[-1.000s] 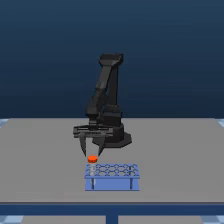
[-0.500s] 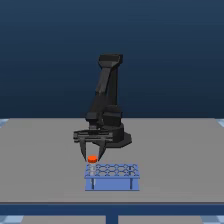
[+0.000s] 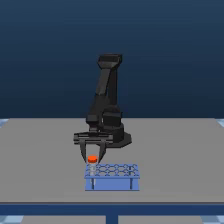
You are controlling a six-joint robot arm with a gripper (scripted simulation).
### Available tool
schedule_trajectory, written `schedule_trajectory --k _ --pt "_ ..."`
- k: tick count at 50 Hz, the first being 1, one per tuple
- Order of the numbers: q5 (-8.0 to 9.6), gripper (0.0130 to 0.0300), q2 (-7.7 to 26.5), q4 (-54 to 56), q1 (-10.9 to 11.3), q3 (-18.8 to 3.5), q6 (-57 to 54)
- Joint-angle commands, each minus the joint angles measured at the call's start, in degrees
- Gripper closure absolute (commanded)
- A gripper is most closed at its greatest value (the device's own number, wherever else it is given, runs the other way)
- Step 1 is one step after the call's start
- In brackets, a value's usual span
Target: Pick up the centrifuge tube on the rack
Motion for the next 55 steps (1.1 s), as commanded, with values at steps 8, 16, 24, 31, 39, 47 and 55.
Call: schedule_trajectory --k 8,16,24,31,39,47,55 --pt "-0.2 0.03 0.0 0.1 0.0 0.0 -0.3" --pt "-0.2 0.03 0.0 0.1 0.0 0.0 -0.3" --pt "-0.2 0.03 0.0 0.1 0.0 0.0 -0.3" --pt "-0.11 0.03 -0.1 -0.1 0.0 0.0 -0.1" --pt "0.21 0.03 -0.4 -1.3 0.0 -0.2 1.1" --pt "0.77 0.03 -1.0 -3.3 0.0 -0.5 3.3" --pt "1.48 0.03 -1.8 -6.4 0.0 -0.9 6.5"
